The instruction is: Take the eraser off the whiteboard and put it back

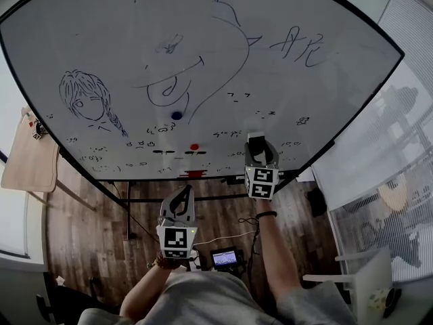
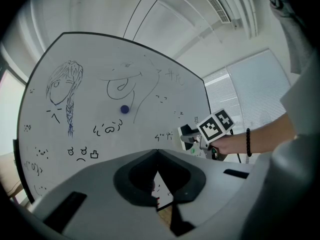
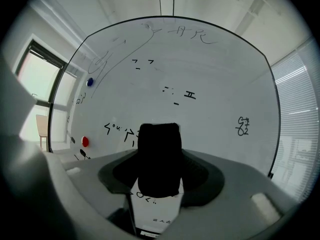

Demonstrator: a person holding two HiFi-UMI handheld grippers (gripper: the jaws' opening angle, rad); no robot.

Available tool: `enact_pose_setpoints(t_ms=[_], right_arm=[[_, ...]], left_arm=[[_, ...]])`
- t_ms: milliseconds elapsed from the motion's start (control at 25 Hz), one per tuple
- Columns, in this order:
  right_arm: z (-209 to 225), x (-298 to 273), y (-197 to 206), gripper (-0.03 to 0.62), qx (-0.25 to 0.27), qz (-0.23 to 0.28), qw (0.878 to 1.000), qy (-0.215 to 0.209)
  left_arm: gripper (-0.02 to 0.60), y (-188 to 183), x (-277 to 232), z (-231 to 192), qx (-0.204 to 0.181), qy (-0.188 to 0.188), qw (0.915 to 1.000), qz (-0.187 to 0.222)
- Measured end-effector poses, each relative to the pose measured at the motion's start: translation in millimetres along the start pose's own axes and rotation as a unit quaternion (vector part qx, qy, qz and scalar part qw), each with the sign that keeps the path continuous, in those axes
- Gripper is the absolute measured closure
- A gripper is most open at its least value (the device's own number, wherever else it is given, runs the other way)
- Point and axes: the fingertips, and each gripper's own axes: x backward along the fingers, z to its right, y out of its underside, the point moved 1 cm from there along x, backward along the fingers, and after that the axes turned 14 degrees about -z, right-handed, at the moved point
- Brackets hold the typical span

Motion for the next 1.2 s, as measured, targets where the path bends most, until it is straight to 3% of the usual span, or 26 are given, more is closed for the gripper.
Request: enact_pose_setpoints(t_ms=[800,1200], right_arm=[[-11,25,1,0.356,-0.004,0.010,1.000,-0.012],[-8,50,-25,0.356,-0.008,0.043,0.999,-0.010]], left_arm=[[0.574,-5,-4,1,-0.010,0.000,0.9999,0.004],[0.574,-8,-6,3,-0.012,0.001,0.9999,0.006]])
